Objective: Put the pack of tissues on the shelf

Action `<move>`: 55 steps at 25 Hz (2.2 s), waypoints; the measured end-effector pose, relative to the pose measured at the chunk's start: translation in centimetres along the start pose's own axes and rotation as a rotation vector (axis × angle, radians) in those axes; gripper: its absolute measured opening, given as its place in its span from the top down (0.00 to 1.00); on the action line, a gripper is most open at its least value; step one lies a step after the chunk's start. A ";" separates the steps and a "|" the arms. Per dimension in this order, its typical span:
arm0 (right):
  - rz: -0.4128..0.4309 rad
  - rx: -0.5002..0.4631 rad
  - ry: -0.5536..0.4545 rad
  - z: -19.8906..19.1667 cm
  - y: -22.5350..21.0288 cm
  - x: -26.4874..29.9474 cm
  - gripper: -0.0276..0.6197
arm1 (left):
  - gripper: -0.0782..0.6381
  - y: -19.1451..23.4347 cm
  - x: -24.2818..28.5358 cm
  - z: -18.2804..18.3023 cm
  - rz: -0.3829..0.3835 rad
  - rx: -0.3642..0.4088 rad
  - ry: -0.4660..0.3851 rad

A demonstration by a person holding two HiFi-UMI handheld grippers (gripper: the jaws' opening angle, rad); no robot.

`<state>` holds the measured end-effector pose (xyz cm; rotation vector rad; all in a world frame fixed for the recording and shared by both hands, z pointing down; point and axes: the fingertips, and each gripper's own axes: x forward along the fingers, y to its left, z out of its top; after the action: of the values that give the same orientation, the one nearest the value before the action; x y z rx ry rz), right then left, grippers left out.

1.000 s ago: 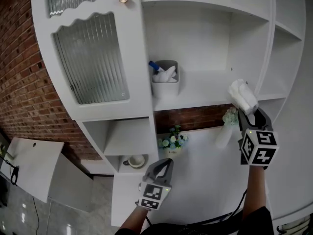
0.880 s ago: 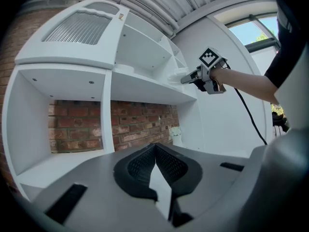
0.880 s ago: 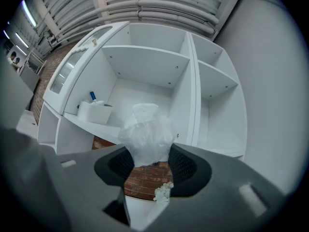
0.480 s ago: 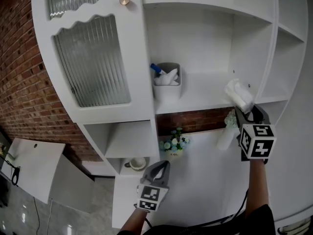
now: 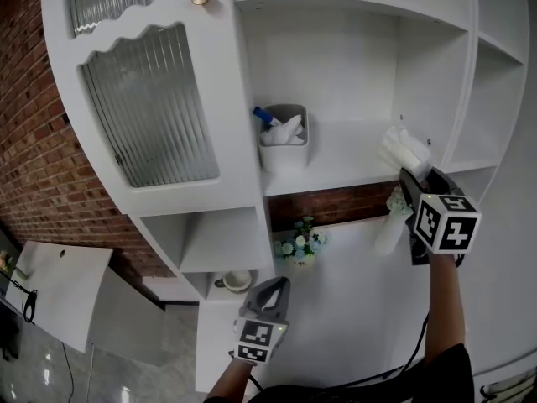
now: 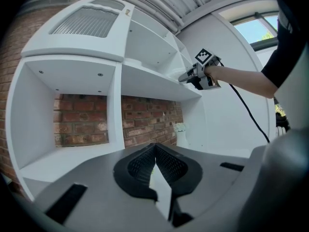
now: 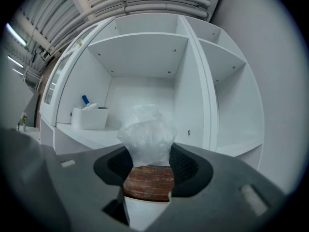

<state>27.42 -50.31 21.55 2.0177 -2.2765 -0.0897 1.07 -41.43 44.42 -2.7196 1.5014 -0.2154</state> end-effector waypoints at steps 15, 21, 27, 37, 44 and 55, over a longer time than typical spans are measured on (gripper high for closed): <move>0.047 -0.041 0.020 0.7 1.0 1.7 0.58 | 0.88 0.4 0.4 -0.9 -0.004 -0.018 0.017; 0.084 0.002 0.002 0.7 1.5 1.9 0.49 | 0.88 0.4 0.4 -1.1 -0.003 -0.012 0.024; 0.103 0.024 -0.008 0.6 1.7 2.0 0.41 | 0.88 0.7 0.3 -1.4 0.006 -0.011 0.029; 0.172 0.041 -0.053 0.7 2.3 0.9 0.32 | 0.88 -0.1 0.3 -1.7 -0.011 -0.012 0.032; 0.216 0.056 -0.143 1.8 2.5 -0.7 0.32 | 0.88 -0.2 -0.2 -1.5 -0.011 -0.013 0.023; 0.193 -0.013 -0.124 0.3 3.0 -3.9 0.32 | 0.88 -0.2 -1.8 -1.5 0.003 -0.045 -0.005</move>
<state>24.91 -46.06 21.45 1.8231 -2.5257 -0.2198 0.06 -39.76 45.76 -2.7504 1.5275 -0.1764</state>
